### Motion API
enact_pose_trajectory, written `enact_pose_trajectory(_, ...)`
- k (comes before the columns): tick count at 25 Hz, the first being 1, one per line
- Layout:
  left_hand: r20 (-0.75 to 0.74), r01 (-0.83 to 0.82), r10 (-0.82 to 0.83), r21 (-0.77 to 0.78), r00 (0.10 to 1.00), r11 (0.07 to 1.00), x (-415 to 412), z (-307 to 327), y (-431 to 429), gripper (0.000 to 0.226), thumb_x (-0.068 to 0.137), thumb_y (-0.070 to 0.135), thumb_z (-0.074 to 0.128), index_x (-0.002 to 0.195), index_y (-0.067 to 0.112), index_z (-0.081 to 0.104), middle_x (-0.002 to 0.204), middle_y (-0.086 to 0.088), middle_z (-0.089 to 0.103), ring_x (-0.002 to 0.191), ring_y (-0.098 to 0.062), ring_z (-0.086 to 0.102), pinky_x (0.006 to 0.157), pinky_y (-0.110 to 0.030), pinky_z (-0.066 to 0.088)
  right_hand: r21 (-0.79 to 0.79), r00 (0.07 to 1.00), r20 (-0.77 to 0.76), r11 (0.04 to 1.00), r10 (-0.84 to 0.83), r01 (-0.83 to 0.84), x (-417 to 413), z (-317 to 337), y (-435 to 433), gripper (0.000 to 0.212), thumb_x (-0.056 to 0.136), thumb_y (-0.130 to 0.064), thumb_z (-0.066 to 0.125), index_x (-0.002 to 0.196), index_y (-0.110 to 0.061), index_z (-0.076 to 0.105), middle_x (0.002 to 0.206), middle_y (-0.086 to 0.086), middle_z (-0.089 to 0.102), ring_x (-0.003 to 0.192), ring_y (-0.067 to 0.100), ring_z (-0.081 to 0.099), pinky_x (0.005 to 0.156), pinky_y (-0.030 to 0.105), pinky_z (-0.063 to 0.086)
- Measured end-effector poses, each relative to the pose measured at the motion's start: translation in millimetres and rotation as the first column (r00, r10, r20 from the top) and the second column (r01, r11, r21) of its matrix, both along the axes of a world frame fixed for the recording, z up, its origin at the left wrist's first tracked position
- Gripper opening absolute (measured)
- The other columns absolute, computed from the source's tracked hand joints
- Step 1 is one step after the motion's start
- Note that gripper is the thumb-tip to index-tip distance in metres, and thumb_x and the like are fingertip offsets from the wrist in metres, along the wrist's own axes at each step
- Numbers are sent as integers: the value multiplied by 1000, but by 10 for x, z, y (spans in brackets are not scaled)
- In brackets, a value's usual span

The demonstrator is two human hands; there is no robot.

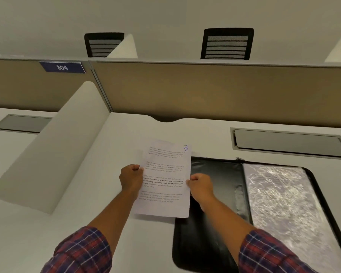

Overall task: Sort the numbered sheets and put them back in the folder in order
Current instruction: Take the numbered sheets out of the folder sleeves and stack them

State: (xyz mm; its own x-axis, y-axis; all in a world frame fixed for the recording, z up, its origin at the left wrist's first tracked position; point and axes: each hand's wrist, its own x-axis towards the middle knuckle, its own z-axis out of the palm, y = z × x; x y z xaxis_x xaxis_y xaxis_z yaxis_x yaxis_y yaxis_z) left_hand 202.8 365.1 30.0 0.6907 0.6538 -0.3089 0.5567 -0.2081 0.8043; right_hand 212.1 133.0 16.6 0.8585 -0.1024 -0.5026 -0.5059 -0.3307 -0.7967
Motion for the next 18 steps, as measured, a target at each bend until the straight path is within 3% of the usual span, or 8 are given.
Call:
enact_pose_trajectory(3, -3, -19, 19, 55, 1000, 998, 382, -64, 308, 23, 98, 14, 63, 78, 25, 68, 82, 7, 68, 83, -23, 68, 78, -34, 56, -46, 999, 33, 999, 24, -23, 395, -36, 375, 12, 94, -8, 65, 83, -6, 66, 87, 5, 73, 77, 19, 69, 55, 24, 50)
enact_pose_trajectory(9, -21, -22, 25, 133, 999, 991, 976, -332, 751, 13, 101, 20, 62, 103, 15, 75, 97, -1, 74, 89, -25, 71, 87, -45, 62, -263, 992, 91, 963, 84, -57, 1027, -180, 912, 39, 97, -12, 64, 66, -22, 42, 68, -6, 52, 56, 7, 44, 40, 12, 29)
enact_pose_trajectory(14, -55, 36, -22, 261, 998, 965, 1337, -472, 921, 18, 102, 24, 62, 113, 16, 73, 107, -3, 75, 95, -27, 71, 90, -47, 61, -338, 987, 103, 938, 124, -83, 1292, -267, 1092, 20, 99, -17, 64, 81, -13, 56, 82, 0, 62, 66, 10, 54, 48, 18, 34)
enact_pose_trajectory(18, -98, 53, -24, 303, 995, 951, 1420, -539, 971, 14, 100, 28, 62, 103, 18, 72, 101, -3, 74, 90, -27, 70, 89, -49, 60, -357, 986, 110, 931, 128, -81, 1309, -288, 1152, 19, 101, -24, 63, 94, -8, 60, 89, 1, 62, 67, 5, 51, 48, 17, 33)
